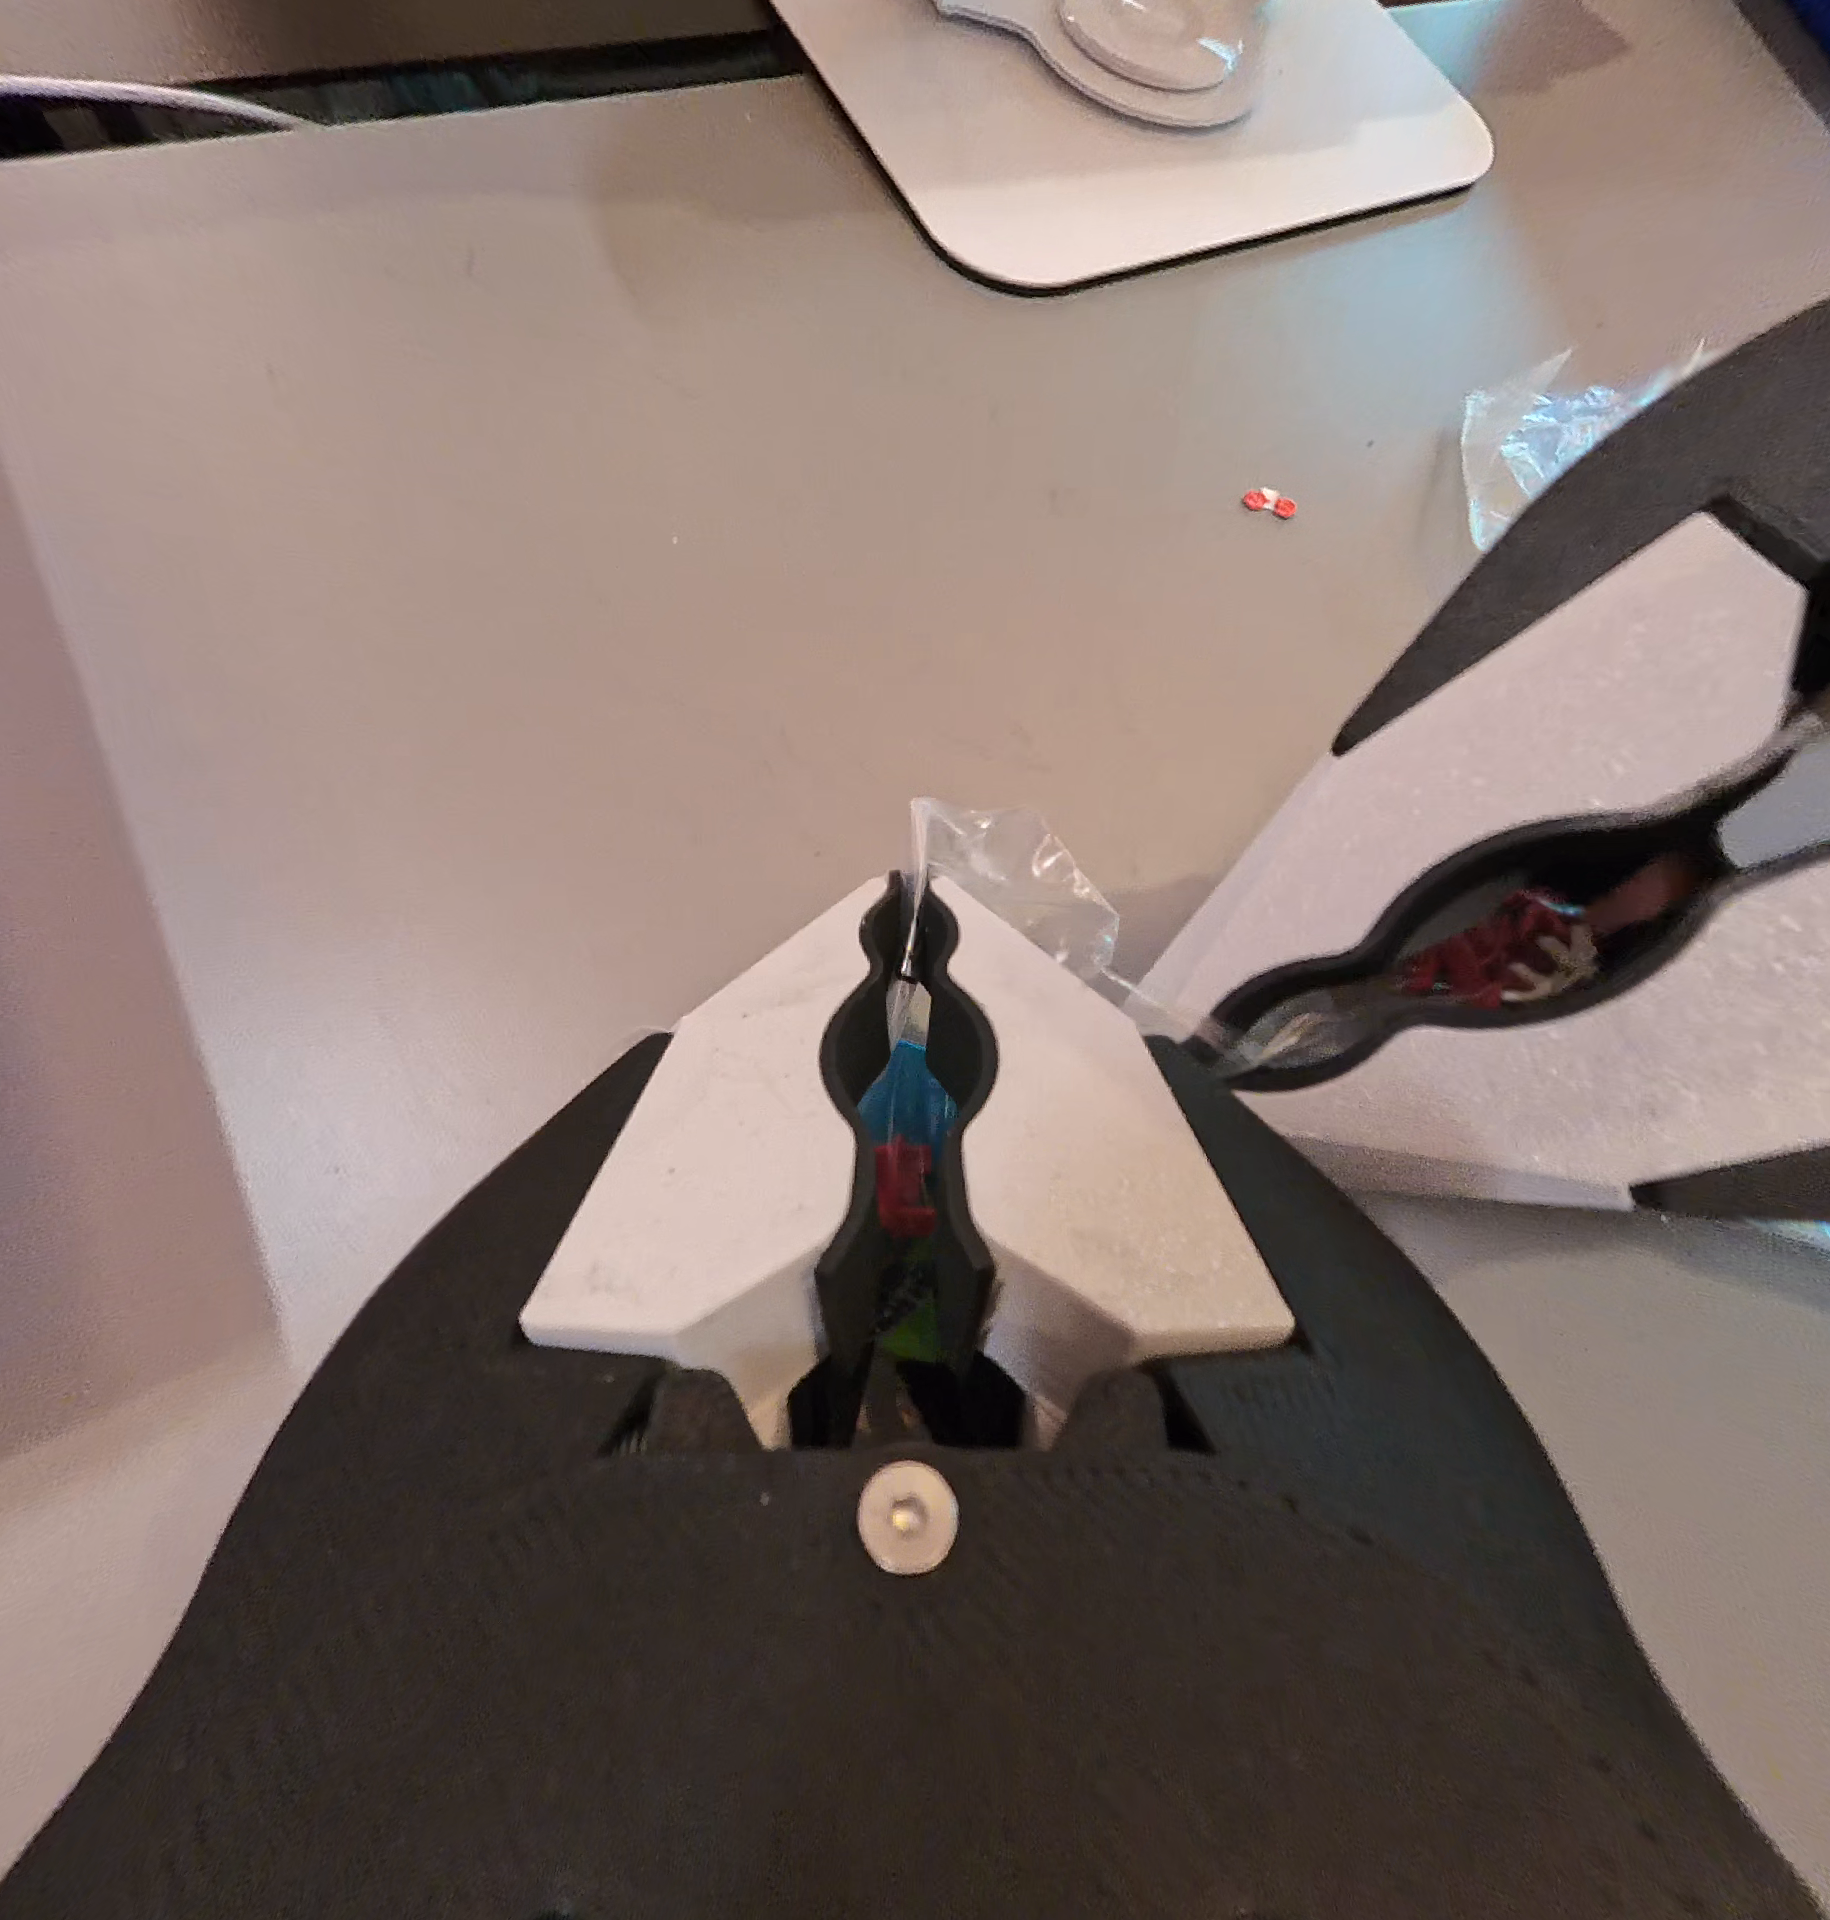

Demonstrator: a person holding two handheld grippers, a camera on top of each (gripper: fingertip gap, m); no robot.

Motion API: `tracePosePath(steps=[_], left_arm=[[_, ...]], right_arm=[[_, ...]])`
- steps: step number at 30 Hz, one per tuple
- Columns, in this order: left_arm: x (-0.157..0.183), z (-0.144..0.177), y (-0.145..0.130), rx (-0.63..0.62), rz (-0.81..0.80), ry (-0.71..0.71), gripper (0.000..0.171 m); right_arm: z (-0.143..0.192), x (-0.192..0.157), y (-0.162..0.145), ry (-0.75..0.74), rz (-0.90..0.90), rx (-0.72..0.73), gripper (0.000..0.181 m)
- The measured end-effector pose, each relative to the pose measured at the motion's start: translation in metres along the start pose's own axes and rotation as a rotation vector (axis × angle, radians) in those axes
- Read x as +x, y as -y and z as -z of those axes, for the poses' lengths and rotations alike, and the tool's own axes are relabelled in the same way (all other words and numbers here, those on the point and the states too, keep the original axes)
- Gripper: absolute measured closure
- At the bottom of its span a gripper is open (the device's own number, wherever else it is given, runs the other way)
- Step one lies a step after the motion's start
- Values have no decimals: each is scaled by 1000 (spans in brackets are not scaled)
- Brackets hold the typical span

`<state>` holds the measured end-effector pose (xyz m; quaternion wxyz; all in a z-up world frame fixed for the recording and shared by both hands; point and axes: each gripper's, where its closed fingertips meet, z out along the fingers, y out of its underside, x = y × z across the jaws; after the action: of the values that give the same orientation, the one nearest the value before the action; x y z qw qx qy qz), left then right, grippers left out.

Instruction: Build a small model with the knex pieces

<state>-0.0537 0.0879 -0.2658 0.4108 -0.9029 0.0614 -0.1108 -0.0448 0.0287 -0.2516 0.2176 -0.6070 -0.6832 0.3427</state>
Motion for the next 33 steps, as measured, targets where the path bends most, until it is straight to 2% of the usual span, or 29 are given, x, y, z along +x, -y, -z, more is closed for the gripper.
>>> tracePosePath(steps=[6, 9, 12, 14, 19, 22, 24, 25, 27, 29, 30, 31, 33], left_arm=[[-12, -6, 9, 10, 21, 30, 171], [-9, -4, 10, 22, -9, 12, 171], [-5, 11, 18, 56, -5, -42, 171], [4, 26, 29, 112, 14, -123, 171], [32, 46, 36, 125, 16, -228, 171], [28, 55, 31, 90, 8, -244, 170], [19, 63, 36, 87, -9, -216, 137], [16, 67, 38, 75, -52, -198, 128], [21, 70, 45, 54, -171, -192, 114], [37, 65, 48, 16, -251, -257, 112], [41, 60, 46, -21, -292, -267, 116], [42, 55, 43, -61, -337, -268, 139], [48, 48, 36, -118, -345, -324, 169]], right_arm=[[1, 4, 5, -48, 12, 16, 181], [8, 8, 6, -49, -51, 77, 181], [32, 22, 10, -34, -209, 220, 181], [45, 35, 6, -63, -243, 252, 181], [59, 46, 9, -81, -228, 256, 181], [61, 41, 10, -61, -188, 232, 181], [63, 35, 10, -28, -173, 227, 181], [63, 33, 10, -16, -159, 226, 181], [64, 26, 11, 8, -116, 219, 181], [64, 21, 12, 29, -87, 210, 181], [65, 19, 13, 37, -74, 211, 181], [66, 19, 14, 41, -69, 215, 181], [67, 22, 15, 35, -81, 221, 181]])
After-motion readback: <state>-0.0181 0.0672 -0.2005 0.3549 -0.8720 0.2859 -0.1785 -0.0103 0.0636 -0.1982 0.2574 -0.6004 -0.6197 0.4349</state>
